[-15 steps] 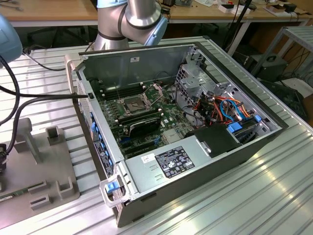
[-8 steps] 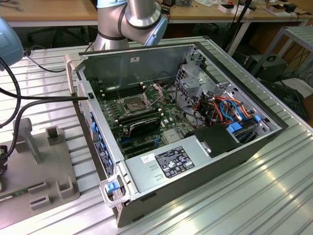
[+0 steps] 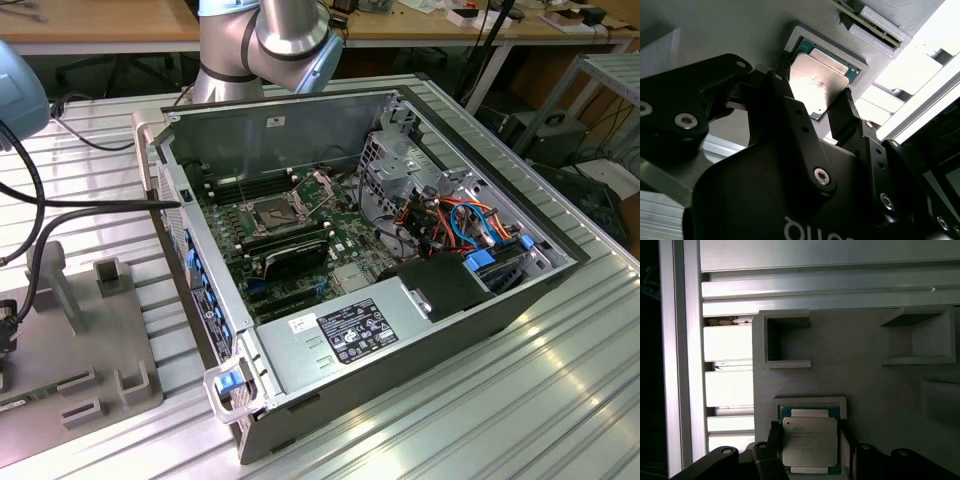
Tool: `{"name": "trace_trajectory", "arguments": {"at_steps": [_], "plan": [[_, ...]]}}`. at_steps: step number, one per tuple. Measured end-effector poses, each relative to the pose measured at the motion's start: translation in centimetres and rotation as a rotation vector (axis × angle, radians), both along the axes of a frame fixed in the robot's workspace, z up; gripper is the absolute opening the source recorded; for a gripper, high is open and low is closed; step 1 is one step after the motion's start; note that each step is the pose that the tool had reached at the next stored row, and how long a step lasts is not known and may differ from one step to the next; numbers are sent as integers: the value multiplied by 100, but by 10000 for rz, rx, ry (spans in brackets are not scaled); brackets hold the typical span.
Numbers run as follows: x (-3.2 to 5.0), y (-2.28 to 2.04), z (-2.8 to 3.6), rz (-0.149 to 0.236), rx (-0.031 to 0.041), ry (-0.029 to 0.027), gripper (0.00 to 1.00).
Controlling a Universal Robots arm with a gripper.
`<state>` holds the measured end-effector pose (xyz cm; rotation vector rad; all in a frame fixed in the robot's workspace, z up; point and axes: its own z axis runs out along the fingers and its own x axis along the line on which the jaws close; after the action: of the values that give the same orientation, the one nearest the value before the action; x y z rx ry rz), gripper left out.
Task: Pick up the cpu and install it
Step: 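Pick up the cpu and move it towards the insertion slot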
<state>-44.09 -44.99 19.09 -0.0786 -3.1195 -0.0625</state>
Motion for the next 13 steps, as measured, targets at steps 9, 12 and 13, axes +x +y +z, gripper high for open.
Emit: {"name": "trace_trajectory", "arguments": {"at_steps": [9,12,13], "plan": [[1,0,-5,0,4,-7,55],[0,0,-3,0,1,-2,62],[0,0,-3,0,1,-2,62]]}}
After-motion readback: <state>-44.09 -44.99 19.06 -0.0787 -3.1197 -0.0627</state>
